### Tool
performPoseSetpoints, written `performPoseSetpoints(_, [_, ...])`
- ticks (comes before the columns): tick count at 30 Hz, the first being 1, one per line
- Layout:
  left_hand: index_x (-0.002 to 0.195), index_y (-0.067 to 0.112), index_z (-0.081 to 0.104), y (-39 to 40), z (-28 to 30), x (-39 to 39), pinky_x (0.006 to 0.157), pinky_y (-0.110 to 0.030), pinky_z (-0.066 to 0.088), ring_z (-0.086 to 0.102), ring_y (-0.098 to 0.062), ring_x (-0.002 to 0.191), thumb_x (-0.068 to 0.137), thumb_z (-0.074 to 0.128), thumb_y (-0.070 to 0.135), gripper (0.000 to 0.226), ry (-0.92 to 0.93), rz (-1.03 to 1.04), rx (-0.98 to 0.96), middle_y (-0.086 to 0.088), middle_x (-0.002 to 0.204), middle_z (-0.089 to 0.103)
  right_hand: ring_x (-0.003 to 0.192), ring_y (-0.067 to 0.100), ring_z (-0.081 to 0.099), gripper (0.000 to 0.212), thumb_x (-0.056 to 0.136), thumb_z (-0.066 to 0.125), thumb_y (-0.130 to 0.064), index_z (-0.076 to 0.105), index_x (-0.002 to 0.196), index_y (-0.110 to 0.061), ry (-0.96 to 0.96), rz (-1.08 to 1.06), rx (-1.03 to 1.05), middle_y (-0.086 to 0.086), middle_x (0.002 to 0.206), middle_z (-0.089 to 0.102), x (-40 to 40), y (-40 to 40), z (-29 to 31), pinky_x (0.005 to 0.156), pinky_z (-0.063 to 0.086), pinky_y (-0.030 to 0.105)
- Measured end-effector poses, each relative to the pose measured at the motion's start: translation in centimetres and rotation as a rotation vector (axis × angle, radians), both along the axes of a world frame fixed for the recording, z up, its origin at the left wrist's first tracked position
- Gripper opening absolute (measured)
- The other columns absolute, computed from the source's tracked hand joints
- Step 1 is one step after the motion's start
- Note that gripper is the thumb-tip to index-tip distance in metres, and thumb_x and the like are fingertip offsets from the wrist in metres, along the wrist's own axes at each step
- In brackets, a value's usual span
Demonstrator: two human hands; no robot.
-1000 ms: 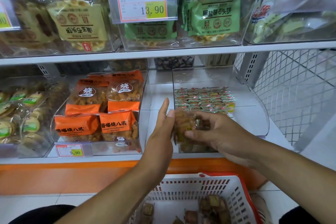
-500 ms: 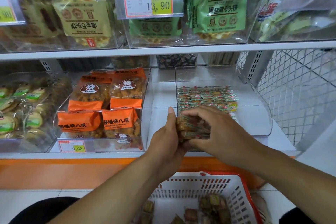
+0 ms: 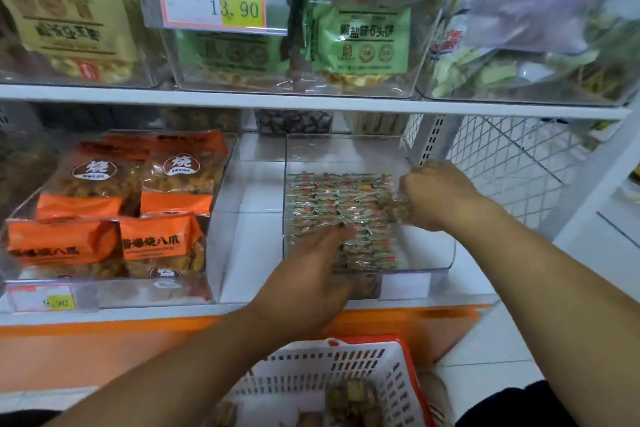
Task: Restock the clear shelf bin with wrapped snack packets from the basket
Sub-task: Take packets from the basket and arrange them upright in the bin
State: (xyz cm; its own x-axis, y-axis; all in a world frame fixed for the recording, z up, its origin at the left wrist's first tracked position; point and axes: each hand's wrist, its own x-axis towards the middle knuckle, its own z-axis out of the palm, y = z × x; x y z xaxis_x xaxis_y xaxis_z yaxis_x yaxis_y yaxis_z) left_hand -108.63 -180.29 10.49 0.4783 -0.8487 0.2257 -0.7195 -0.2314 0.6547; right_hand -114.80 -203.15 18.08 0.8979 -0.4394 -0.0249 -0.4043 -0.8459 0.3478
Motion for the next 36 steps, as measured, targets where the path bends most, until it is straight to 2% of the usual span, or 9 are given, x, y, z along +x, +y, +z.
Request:
performPoseSetpoints(7, [0.161, 0.028, 0.009, -1.4, -3.5, 0.5, 0.122, -0.037, -0.012, 0.000, -0.017, 0.156, 0.093, 0.046, 0.066, 0.087, -0.464, -0.054, 0.367, 0.002, 0.170, 0.009, 0.123, 0.025, 0.049, 0.019, 0.093, 0.057, -0.028, 0.067, 0.108, -0.021, 0.182, -0.042, -0.136, 0.003, 0.119, 0.068, 3.5, -1.4, -5.6, 0.116, 0.024, 0.045])
performPoseSetpoints(10, [0.161, 0.027, 0.012, -1.4, -3.7, 0.5, 0.121, -0.038, -0.013, 0.001, -0.018, 0.157, 0.091, 0.048, 0.067, 0.088, -0.489, -0.059, 0.375, 0.001, 0.170, 0.011, 0.138, 0.031, 0.035, 0.038, 0.098, 0.049, -0.034, 0.060, 0.133, -0.022, 0.280, -0.079, -0.248, 0.006, 0.140, 0.055, 3.9, -1.7, -7.1, 0.118, 0.018, 0.048])
performPoseSetpoints(12, [0.160, 0.026, 0.016, -1.3, -3.6, 0.5, 0.124, -0.040, -0.010, 0.003, -0.019, 0.157, 0.090, 0.051, 0.066, 0.088, -0.505, -0.064, 0.369, 0.001, 0.170, 0.014, 0.151, 0.043, 0.009, 0.064, 0.101, 0.044, -0.045, 0.030, 0.156, -0.016, 0.416, -0.121, -0.325, 0.016, 0.164, 0.021, 4.0, -1.7, -8.4, 0.121, 0.002, 0.060])
performPoseSetpoints(17, [0.159, 0.026, 0.019, -1.3, -3.4, 0.3, 0.127, -0.046, -0.001, 0.001, -0.019, 0.157, 0.090, 0.053, 0.063, 0.086, -0.516, -0.082, 0.398, 0.001, 0.169, 0.015, 0.151, 0.047, -0.013, 0.080, 0.102, 0.043, -0.050, 0.005, 0.160, -0.012, 0.516, -0.154, -0.346, 0.020, 0.166, -0.011, 4.1, -1.7, -10.0, 0.118, -0.011, 0.064])
performPoseSetpoints(25, [0.155, 0.025, 0.031, -1.2, -3.7, -0.1, 0.127, -0.044, -0.004, 0.012, -0.020, 0.153, 0.087, 0.060, 0.053, 0.079, -0.525, -0.030, 0.330, 0.001, 0.163, 0.030, 0.150, 0.049, 0.005, 0.072, 0.096, 0.047, -0.050, 0.032, 0.155, -0.011, 0.385, -0.166, -0.470, 0.019, 0.161, 0.027, 3.5, -0.9, -9.1, 0.116, -0.005, 0.067])
performPoseSetpoints(29, [0.156, 0.017, 0.031, -0.7, -3.2, -0.3, 0.127, -0.045, -0.002, 0.011, -0.025, 0.154, 0.082, 0.066, 0.045, 0.086, -0.531, -0.030, 0.307, -0.006, 0.163, 0.028, 0.152, 0.046, 0.003, 0.065, 0.100, 0.044, -0.044, 0.031, 0.156, -0.013, 0.329, -0.197, -0.401, 0.015, 0.164, 0.022, 2.8, 1.3, -6.0, 0.121, -0.003, 0.060])
performPoseSetpoints(32, [0.147, 0.012, 0.046, 0.8, -3.0, -1.4, 0.127, -0.043, -0.001, 0.019, -0.030, 0.152, 0.081, 0.068, 0.029, 0.072, -0.550, 0.035, 0.120, -0.010, 0.156, 0.041, 0.146, 0.039, 0.030, 0.046, 0.101, 0.042, -0.022, 0.047, 0.146, -0.012, 0.180, -0.169, -0.297, 0.014, 0.151, 0.047, 1.8, 5.1, -2.2, 0.122, 0.015, 0.050])
performPoseSetpoints(34, [0.124, 0.014, 0.063, 2.2, -3.9, -2.5, 0.121, -0.044, 0.022, 0.041, -0.032, 0.136, 0.077, 0.067, 0.024, 0.048, -0.556, 0.111, -0.086, -0.008, 0.135, 0.058, 0.123, 0.037, 0.057, 0.031, 0.094, 0.050, -0.007, 0.067, 0.120, -0.011, 0.032, -0.049, -0.258, 0.015, 0.124, 0.067, 0.0, 8.2, -0.3, 0.101, 0.041, 0.043])
performPoseSetpoints(36, [0.105, 0.019, 0.061, 3.7, -5.9, -3.3, 0.097, -0.040, 0.038, 0.051, -0.028, 0.112, 0.075, 0.066, 0.025, 0.031, -0.487, 0.146, -0.196, -0.004, 0.112, 0.061, 0.092, 0.037, 0.068, 0.016, 0.083, 0.062, -0.004, 0.070, 0.089, -0.016, -0.031, 0.112, -0.120, 0.012, 0.095, 0.071, -2.1, 11.2, 0.0, 0.067, 0.043, 0.034])
